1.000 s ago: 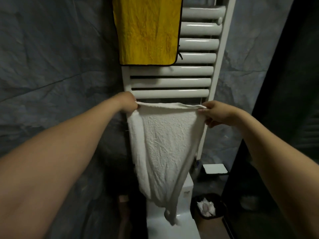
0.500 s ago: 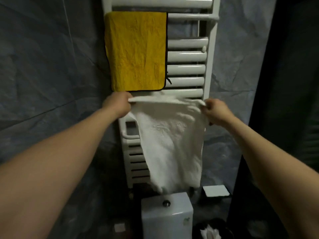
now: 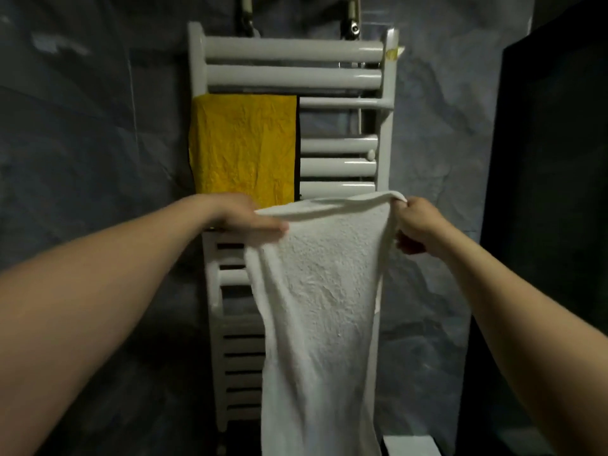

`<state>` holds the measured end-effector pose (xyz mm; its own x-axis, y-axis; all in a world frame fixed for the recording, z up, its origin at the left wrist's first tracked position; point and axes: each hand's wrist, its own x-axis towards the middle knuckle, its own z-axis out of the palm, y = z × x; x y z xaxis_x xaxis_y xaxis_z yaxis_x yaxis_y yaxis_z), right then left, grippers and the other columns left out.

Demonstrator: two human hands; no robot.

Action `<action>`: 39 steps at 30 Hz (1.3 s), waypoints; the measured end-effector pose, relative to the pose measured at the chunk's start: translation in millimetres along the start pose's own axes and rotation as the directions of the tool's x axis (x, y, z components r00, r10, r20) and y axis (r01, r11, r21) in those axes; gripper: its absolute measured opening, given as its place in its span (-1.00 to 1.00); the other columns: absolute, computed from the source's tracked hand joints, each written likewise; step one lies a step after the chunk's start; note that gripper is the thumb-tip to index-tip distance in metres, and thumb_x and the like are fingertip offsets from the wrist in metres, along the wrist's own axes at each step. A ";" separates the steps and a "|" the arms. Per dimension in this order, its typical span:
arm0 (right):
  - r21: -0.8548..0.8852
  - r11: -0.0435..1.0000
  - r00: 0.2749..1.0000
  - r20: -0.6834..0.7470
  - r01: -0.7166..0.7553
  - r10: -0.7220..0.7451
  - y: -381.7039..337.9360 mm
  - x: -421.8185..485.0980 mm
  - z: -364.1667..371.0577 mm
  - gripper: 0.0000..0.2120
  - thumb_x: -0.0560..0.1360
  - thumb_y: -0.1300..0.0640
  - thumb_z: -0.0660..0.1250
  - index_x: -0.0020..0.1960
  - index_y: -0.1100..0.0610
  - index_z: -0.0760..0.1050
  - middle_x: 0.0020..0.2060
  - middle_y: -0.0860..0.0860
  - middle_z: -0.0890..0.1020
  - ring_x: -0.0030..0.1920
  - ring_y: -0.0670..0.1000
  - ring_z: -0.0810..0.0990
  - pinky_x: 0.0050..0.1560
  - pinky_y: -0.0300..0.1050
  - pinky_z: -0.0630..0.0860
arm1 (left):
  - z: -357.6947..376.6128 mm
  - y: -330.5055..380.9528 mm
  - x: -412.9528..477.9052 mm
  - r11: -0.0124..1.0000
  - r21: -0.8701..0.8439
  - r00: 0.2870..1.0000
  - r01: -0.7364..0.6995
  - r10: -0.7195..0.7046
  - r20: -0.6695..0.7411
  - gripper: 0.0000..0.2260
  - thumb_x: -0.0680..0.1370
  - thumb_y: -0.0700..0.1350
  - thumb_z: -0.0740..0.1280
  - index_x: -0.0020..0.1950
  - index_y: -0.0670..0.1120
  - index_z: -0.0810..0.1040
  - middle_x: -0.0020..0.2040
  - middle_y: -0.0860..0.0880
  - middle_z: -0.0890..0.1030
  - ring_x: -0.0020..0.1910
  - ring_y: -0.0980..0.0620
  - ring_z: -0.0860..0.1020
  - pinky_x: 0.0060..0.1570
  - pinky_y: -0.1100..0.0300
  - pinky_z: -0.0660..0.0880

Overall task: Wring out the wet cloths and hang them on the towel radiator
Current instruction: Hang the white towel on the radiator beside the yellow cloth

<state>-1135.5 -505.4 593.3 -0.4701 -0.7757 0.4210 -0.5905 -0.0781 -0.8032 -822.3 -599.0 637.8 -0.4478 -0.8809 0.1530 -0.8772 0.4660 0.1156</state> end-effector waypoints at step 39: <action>-0.797 0.448 0.733 -0.011 0.405 -0.681 -163.9 261.2 -80.2 -0.17 0.56 -0.15 0.25 0.63 0.06 -0.14 0.58 0.17 0.07 0.57 0.22 0.04 0.51 0.15 0.19 | -231.9 71.1 169.8 0.898 -0.112 0.740 -0.425 0.274 -0.614 -0.34 0.47 -0.06 0.40 0.53 0.03 0.25 0.40 -0.07 0.32 0.31 -0.13 0.39 0.17 0.06 0.44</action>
<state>-1214.1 -645.0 868.7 0.0503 -0.5083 0.8597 -0.9778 0.1501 0.1459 -920.5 -696.4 899.6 -0.4659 -0.4738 0.7473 -0.5781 0.8024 0.1482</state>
